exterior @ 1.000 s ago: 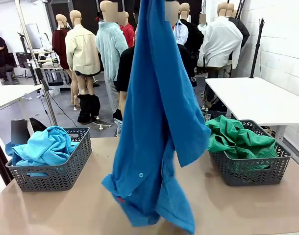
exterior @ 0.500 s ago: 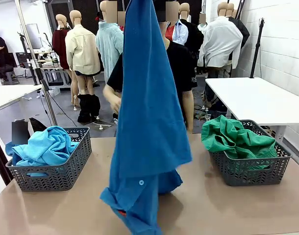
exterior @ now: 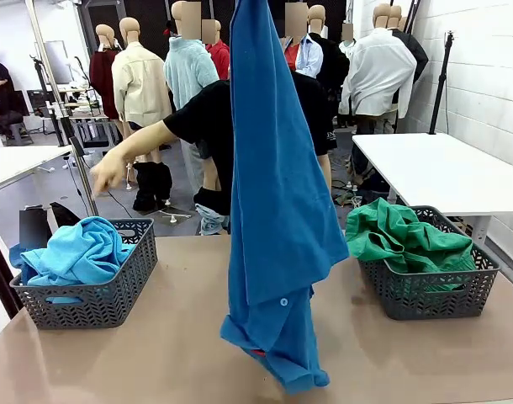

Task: Sort the tops and bottoms.
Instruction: Sort the clothes according to human instructions.

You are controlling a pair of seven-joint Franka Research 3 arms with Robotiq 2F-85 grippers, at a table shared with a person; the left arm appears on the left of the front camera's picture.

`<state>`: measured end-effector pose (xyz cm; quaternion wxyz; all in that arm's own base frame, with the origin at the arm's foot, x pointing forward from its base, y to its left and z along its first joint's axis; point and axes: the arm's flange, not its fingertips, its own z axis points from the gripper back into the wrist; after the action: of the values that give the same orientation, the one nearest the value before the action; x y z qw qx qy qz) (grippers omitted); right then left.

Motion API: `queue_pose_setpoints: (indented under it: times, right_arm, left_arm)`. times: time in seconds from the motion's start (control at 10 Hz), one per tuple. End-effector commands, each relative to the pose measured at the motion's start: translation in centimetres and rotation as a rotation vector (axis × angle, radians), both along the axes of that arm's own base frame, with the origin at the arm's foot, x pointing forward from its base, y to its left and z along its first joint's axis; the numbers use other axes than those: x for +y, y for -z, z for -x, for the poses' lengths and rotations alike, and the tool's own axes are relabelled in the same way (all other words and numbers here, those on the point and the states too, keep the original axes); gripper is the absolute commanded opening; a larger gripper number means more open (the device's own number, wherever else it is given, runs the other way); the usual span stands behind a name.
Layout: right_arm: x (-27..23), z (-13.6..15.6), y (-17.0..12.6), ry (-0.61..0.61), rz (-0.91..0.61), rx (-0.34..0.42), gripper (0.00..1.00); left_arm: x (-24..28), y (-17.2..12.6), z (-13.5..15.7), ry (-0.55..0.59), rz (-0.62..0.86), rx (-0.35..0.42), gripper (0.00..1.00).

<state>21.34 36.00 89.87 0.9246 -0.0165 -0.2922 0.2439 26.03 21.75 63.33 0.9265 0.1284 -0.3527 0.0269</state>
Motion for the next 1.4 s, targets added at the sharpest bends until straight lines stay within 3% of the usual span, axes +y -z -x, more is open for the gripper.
queue_pose_setpoints:
  times: [0.0, 1.3]
  right_arm:
    - [-0.31, -0.01, -0.23, 0.002, -0.002, -0.004, 0.00]
    - [-0.31, -0.01, -0.23, 0.002, -0.002, -0.004, 0.00]
  left_arm:
    - [0.14, 0.20, 0.10, 0.017, 0.000, -0.001, 1.00]
    - [0.14, 0.20, 0.10, 0.017, 0.000, -0.001, 1.00]
